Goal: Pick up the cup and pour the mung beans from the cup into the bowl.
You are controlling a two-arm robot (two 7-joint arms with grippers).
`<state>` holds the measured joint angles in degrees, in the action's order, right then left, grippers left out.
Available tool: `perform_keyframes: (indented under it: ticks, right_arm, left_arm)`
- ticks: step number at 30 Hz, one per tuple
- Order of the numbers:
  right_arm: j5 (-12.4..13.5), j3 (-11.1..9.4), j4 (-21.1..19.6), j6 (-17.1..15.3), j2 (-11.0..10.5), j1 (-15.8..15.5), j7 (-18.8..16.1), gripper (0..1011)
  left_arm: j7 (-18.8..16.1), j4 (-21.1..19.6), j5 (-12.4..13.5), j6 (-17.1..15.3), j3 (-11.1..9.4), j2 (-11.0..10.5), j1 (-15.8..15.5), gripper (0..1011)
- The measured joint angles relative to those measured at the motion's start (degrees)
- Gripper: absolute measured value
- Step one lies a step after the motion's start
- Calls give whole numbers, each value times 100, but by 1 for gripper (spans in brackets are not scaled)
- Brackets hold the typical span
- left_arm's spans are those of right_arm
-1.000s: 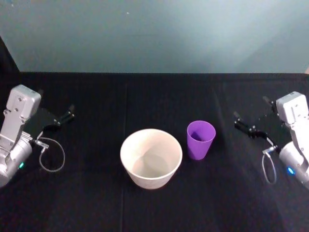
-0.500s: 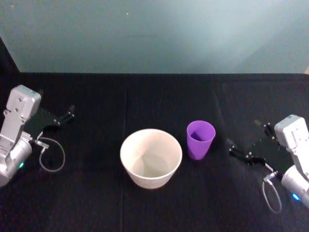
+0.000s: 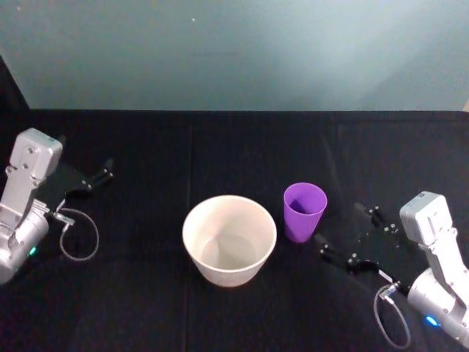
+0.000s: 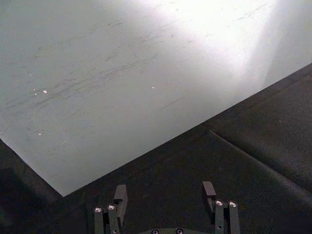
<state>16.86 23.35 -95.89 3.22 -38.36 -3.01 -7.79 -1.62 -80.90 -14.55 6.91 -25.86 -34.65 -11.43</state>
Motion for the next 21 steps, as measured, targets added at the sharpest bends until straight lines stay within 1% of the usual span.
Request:
perform_keyframes:
  ticks: [3,4,10,15,18,19,21]
  right_arm:
    - [79,-3,63,62,111,34,-128,1003]
    - [94,0,119,90,181,66,-175,1003]
    - [92,23,333,171,397,210,-315,1003]
    - [88,24,635,255,620,405,-448,1003]
    - [90,24,767,284,722,495,-514,1003]
    - [90,24,767,284,722,495,-514,1003]
    - [90,31,1000,371,891,632,-617,1003]
  left_arm:
    - [0,0,0,0,0,0,0,1000]
    - [0,0,0,0,0,0,0,1000]
    - [0,0,0,0,0,0,0,1000]
    - [0,0,0,0,0,0,0,1000]
    - [0,0,0,0,0,0,0,1000]
    - [0,0,0,0,0,0,0,1000]
    - [0,0,0,0,0,0,0,1000]
